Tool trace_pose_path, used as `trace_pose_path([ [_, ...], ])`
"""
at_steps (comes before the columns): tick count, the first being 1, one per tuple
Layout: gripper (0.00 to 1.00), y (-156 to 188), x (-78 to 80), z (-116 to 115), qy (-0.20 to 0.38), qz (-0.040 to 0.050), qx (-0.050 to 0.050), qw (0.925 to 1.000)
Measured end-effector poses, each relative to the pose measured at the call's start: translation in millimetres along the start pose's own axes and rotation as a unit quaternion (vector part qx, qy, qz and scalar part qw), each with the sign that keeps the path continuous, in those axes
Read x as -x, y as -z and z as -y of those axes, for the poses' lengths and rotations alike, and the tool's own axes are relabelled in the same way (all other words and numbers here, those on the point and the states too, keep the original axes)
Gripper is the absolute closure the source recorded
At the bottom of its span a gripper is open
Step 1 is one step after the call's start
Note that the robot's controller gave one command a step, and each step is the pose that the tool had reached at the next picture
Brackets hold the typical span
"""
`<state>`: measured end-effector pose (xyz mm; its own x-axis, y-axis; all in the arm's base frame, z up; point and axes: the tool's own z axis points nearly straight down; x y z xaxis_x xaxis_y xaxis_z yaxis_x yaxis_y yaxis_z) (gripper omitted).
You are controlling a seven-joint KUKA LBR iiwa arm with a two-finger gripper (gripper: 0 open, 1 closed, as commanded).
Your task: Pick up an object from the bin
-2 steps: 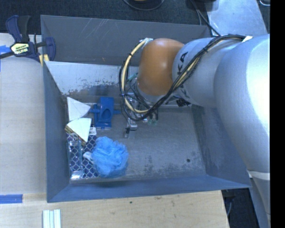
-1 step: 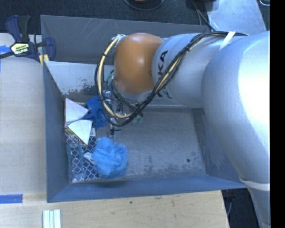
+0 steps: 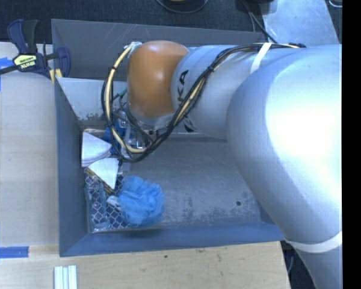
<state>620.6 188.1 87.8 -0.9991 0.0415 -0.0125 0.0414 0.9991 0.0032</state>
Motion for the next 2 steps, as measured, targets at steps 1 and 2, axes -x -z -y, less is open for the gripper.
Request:
trace_pose_path([
  [1, 1.00, -8.5, 7.6, 14.8, 0.054, 0.0068, 0.000, 0.9985],
  [2, 1.00, -8.6, 7.5, 14.8, 0.053, 0.0068, 0.000, 0.9986],
])
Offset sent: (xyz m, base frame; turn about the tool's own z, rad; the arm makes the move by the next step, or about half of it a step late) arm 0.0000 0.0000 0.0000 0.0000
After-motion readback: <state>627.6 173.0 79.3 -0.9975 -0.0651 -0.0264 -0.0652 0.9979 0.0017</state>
